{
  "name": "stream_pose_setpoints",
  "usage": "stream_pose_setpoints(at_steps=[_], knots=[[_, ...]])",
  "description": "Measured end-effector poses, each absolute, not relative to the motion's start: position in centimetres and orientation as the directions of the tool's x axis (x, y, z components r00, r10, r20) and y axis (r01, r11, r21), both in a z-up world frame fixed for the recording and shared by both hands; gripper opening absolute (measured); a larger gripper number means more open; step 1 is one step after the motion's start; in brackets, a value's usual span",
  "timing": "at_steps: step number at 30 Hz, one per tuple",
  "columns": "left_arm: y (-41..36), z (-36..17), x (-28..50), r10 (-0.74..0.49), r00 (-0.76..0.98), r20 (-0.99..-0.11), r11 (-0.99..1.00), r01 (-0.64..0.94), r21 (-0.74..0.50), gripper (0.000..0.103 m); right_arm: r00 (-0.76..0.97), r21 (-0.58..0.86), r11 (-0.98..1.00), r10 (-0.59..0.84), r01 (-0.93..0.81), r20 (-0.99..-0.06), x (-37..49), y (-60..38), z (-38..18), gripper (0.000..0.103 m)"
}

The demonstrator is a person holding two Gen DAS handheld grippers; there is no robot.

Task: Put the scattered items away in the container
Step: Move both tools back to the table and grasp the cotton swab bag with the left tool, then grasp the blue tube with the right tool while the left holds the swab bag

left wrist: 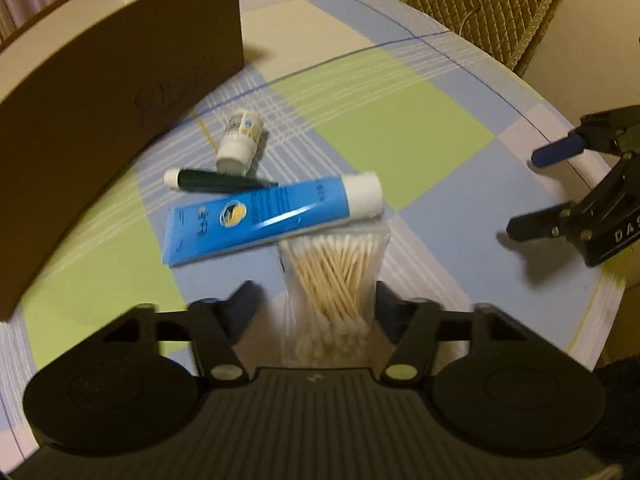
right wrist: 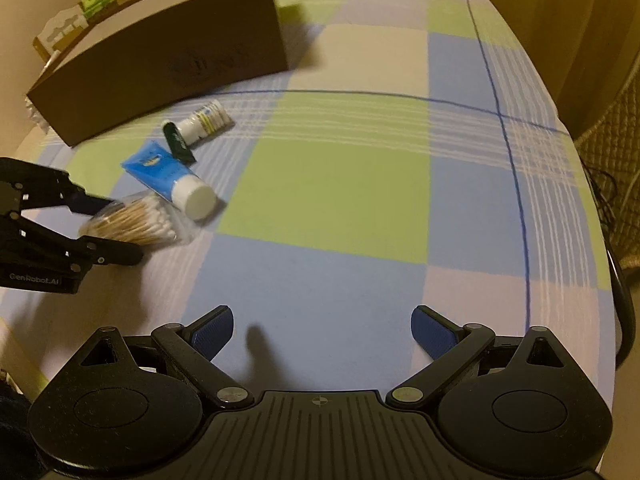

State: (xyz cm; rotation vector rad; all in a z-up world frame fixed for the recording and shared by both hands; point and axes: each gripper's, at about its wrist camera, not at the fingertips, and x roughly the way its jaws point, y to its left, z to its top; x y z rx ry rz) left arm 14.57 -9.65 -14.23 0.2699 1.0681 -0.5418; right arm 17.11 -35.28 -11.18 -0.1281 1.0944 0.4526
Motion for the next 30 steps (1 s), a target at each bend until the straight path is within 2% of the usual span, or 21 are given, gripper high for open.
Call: stream_pose_setpoints(at_steps=[1, 2, 5, 16, 21, 22, 23, 24, 28, 29, 30], knots=[[-9.4, -14.1, 14.4, -0.295, 0.369, -0.881, 0.837, 0.544, -0.052, 0.035, 0.377, 0.124, 0.897, 0.300, -0.425, -0.876, 17.2, -35.0, -11.1, 0.100], [-9.0, -14.1, 14.2, -0.301, 0.366, -0.881, 0.837, 0.544, -0.060, 0.030, 0.376, 0.130, 0.891, 0.311, -0.435, -0.873, 17.4, -34.7, -11.0, 0.100], [-7.5, -13.8, 13.6, -0.305, 0.359, -0.882, 0.849, 0.522, -0.081, 0.027, 0.371, 0.145, 0.865, 0.351, -0.481, -0.860, 17.6, -33.5, -10.7, 0.100], [1.5, -13.1, 11.7, -0.181, 0.409, -0.894, 0.956, 0.285, -0.064, 0.026, 0.319, 0.134, 0.682, 0.495, -0.719, -0.808, 19.8, -26.2, -10.4, 0.100], [3.9, -13.1, 11.3, -0.135, 0.423, -0.896, 0.980, 0.191, -0.058, 0.029, 0.282, 0.091, 0.611, 0.486, -0.786, -0.827, 21.2, -23.2, -12.0, 0.098], [4.1, -13.1, 11.2, -0.132, 0.426, -0.895, 0.982, 0.182, -0.059, 0.029, 0.273, 0.086, 0.602, 0.480, -0.794, -0.834, 21.5, -22.7, -12.4, 0.090], [4.3, -13.1, 11.1, -0.131, 0.430, -0.893, 0.983, 0.176, -0.059, 0.030, 0.258, 0.090, 0.592, 0.476, -0.801, -0.841, 21.7, -22.4, -12.7, 0.068], [4.4, -13.1, 11.0, -0.130, 0.434, -0.892, 0.983, 0.172, -0.060, 0.030, 0.246, 0.093, 0.589, 0.469, -0.803, -0.849, 21.9, -22.1, -13.1, 0.062], [4.4, -13.2, 11.2, -0.124, 0.441, -0.889, 0.985, 0.163, -0.056, 0.039, 0.271, 0.067, 0.592, 0.464, -0.803, -0.843, 21.7, -21.7, -13.4, 0.062], [4.4, -13.2, 11.2, -0.123, 0.442, -0.889, 0.985, 0.165, -0.054, 0.042, 0.285, 0.056, 0.604, 0.454, -0.795, -0.844, 21.4, -21.7, -13.3, 0.052], [4.4, -13.2, 11.3, -0.121, 0.441, -0.889, 0.985, 0.166, -0.052, 0.044, 0.299, 0.039, 0.603, 0.450, -0.797, -0.842, 21.1, -21.7, -13.2, 0.036]])
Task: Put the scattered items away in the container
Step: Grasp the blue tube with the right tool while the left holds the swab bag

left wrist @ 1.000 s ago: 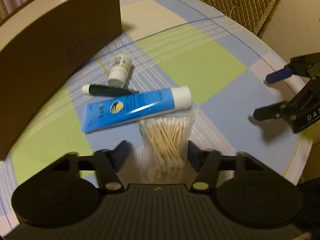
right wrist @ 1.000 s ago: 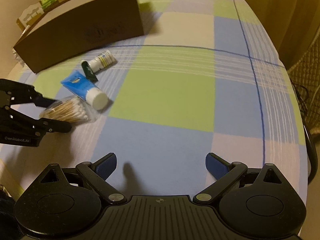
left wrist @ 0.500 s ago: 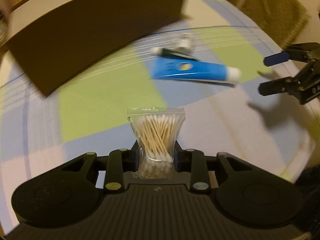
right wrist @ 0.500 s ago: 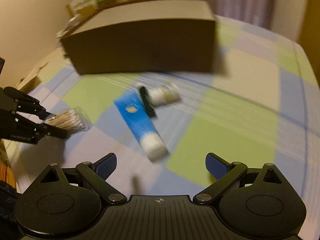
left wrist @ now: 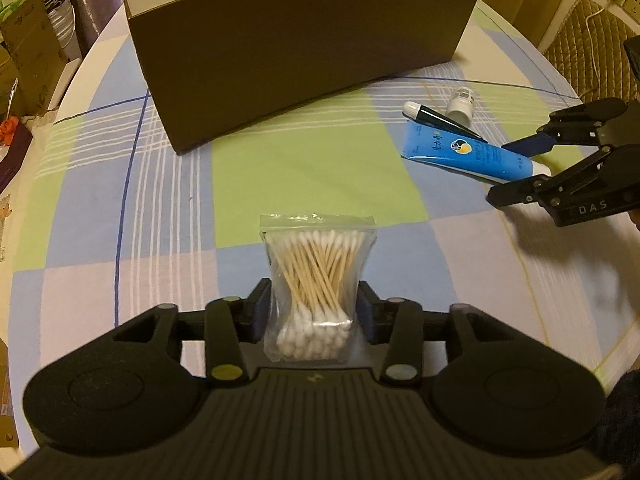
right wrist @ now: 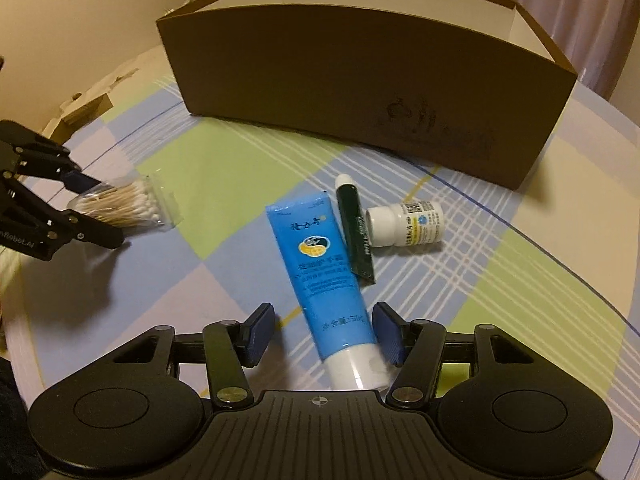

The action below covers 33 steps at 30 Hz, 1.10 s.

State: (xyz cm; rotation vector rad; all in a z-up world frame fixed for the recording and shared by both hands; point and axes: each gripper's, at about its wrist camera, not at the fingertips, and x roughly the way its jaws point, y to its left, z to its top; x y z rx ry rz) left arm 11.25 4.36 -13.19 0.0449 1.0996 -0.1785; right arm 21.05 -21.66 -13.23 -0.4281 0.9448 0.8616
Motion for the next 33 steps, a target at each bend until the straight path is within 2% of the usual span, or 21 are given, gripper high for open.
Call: stream_pose_setpoints(at_steps=[4, 9, 14, 19, 21, 26, 30, 33], knots=[[4.2, -13.3, 11.6, -0.116, 0.437, -0.892, 0.986, 0.162, -0.049, 0.052, 0.302, 0.023, 0.592, 0.443, -0.806, -0.844, 19.9, -21.5, -13.1, 0.034], [3.4, -13.5, 11.6, -0.086, 0.436, -0.896, 0.976, 0.216, 0.012, 0.051, 0.309, 0.022, 0.608, 0.433, -0.794, -0.847, 19.6, -21.2, -13.1, 0.035], [3.8, -13.3, 11.5, -0.098, 0.436, -0.895, 0.974, 0.228, 0.004, 0.028, 0.327, 0.019, 0.624, 0.435, -0.781, -0.839, 19.8, -20.6, -13.3, 0.035], [3.5, -13.3, 10.9, -0.102, 0.433, -0.896, 0.970, 0.241, 0.006, 0.025, 0.307, 0.030, 0.601, 0.450, -0.799, -0.838, 19.2, -19.9, -13.3, 0.033], [3.3, -13.4, 10.5, -0.108, 0.430, -0.896, 0.971, 0.240, -0.002, 0.024, 0.273, 0.077, 0.606, 0.463, -0.792, -0.843, 19.1, -20.0, -13.1, 0.033], [3.4, -13.2, 9.6, -0.127, 0.420, -0.899, 0.971, 0.237, -0.027, 0.023, 0.158, 0.297, 0.657, 0.540, -0.693, -0.827, 19.9, -21.9, -12.8, 0.032], [3.6, -12.5, 9.2, -0.133, 0.426, -0.895, 0.971, 0.236, -0.032, 0.023, 0.108, 0.491, 0.675, 0.641, -0.551, -0.760, 21.0, -25.0, -12.3, 0.032], [3.6, -11.4, 9.3, -0.130, 0.446, -0.885, 0.971, 0.240, -0.021, 0.023, 0.118, 0.577, 0.662, 0.700, -0.479, -0.705, 21.3, -27.0, -11.5, 0.032]])
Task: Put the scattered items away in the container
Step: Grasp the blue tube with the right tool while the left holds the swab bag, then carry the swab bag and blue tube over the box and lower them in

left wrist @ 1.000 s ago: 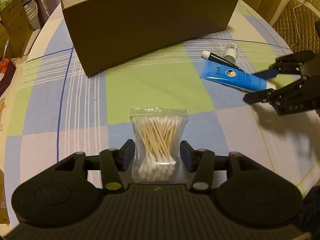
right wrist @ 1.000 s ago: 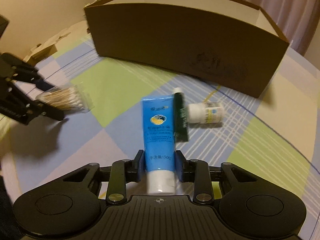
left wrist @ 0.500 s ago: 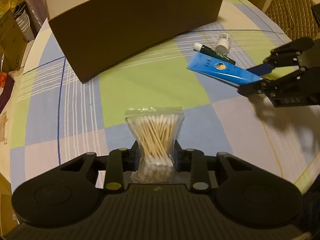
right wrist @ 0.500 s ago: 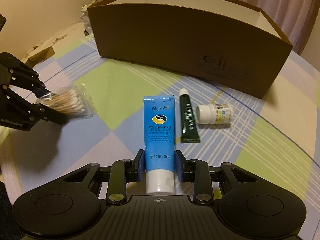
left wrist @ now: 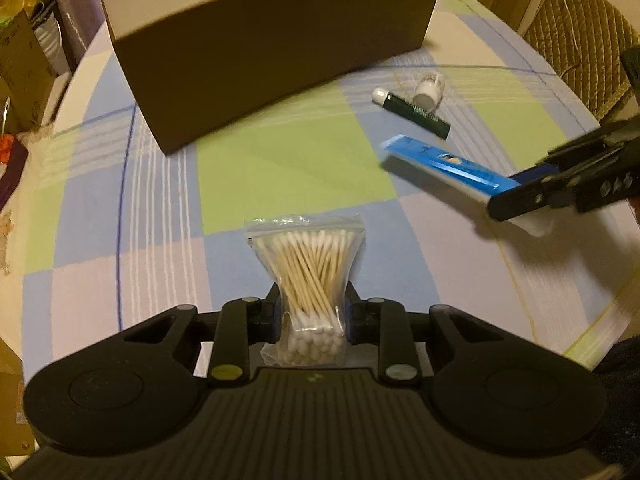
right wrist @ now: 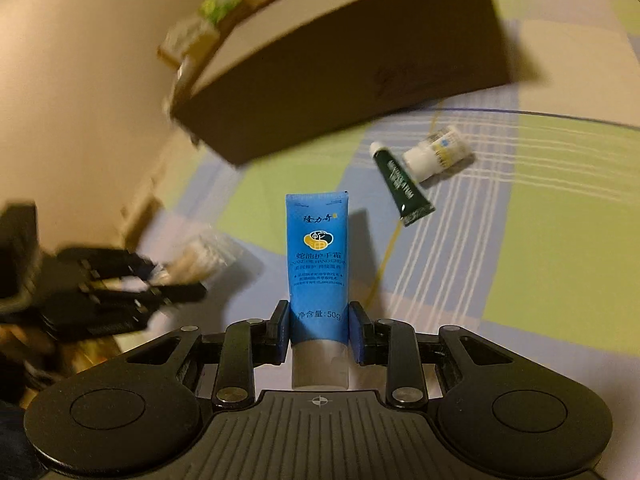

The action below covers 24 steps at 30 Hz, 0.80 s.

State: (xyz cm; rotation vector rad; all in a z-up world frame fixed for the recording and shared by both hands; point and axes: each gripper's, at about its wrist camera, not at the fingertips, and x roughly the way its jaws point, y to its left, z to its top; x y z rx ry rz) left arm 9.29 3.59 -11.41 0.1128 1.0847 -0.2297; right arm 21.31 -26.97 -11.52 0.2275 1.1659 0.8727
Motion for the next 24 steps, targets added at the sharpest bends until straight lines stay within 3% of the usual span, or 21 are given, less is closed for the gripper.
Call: stream_pose_setpoints(at_steps=[5, 10, 15, 24], knots=[[3.5, -8.9, 9.7, -0.150, 0.494, -0.857, 0.965, 0.262, -0.018, 0.023, 0.153, 0.636, 0.646, 0.742, -0.423, -0.652, 21.7, -28.5, -10.2, 0.032], [3.3, -6.5, 10.7, -0.159, 0.525, -0.836, 0.953, 0.304, 0.009, 0.023, 0.192, 0.581, 0.707, 0.686, -0.403, -0.701, 22.3, -28.6, -8.7, 0.032], [3.8, -4.0, 12.0, -0.163, 0.560, -0.812, 0.939, 0.340, 0.046, 0.023, 0.229, 0.589, 0.712, 0.690, -0.382, -0.686, 23.4, -29.7, -6.8, 0.032], [6.0, 0.6, 15.9, -0.161, 0.610, -0.775, 0.907, 0.402, 0.128, 0.023, 0.283, 0.546, 0.699, 0.700, -0.463, -0.656, 26.1, -29.0, -1.6, 0.032]])
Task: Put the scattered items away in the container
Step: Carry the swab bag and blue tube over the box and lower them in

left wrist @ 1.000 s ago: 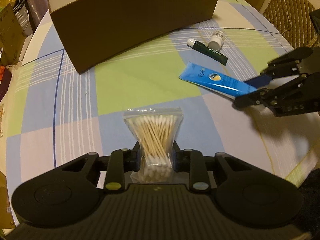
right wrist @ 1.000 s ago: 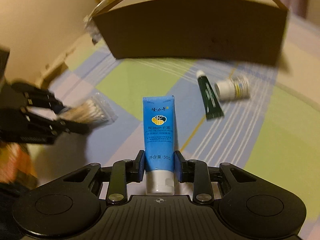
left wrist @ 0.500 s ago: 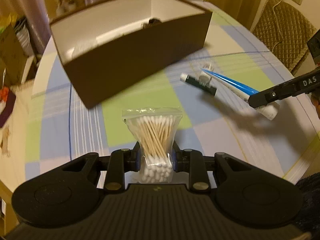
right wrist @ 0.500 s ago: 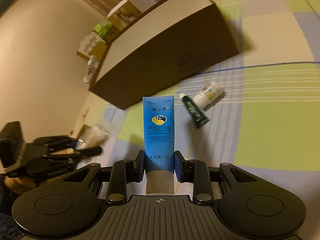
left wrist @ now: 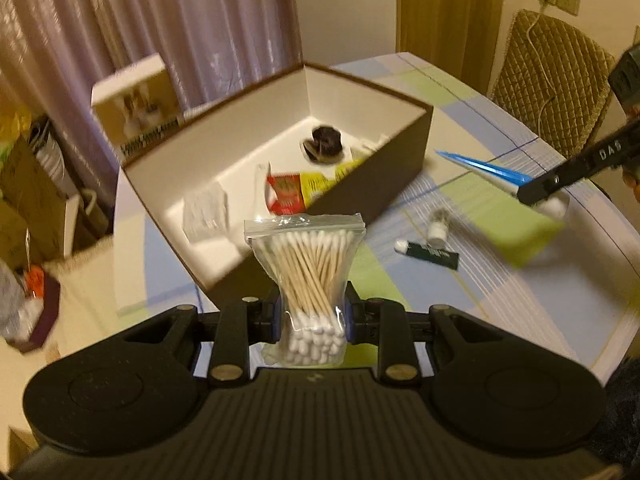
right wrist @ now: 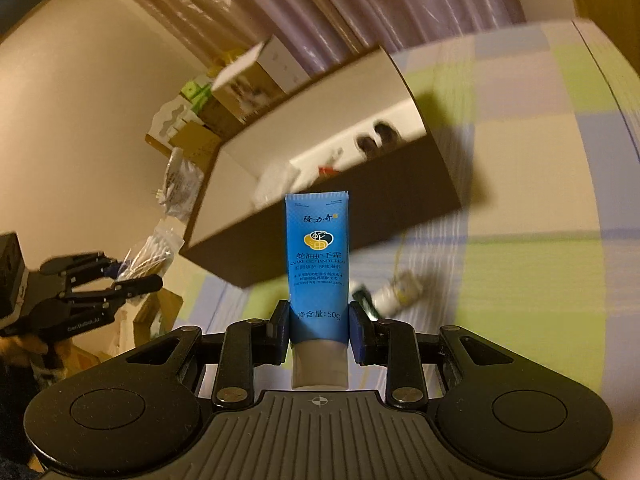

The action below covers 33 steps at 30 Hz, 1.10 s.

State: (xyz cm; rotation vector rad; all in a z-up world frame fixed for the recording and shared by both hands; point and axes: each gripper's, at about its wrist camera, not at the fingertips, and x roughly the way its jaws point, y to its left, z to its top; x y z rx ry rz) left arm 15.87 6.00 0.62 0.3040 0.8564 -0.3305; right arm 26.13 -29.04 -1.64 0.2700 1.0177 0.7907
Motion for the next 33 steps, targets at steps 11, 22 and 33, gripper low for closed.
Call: stream_pose_setpoints(at_steps=[11, 22, 33], knots=[[6.3, 4.0, 22.2, -0.144, 0.617, -0.774, 0.804, 0.528, 0.272, 0.023, 0.339, 0.393, 0.710, 0.654, -0.585, -0.676, 31.8, -24.2, 3.4, 0.032], [4.8, 2.4, 30.9, -0.136, 0.544, -0.828, 0.739, 0.612, 0.281, 0.023, 0.326, 0.281, 0.778, 0.521, -0.562, -0.789, 39.7, -17.5, 0.7, 0.032], [3.5, -3.4, 38.5, -0.105, 0.481, -0.871, 0.769, 0.594, 0.236, 0.023, 0.347, 0.247, 0.877, 0.402, -0.412, -0.847, 44.0, -14.2, -4.3, 0.032]])
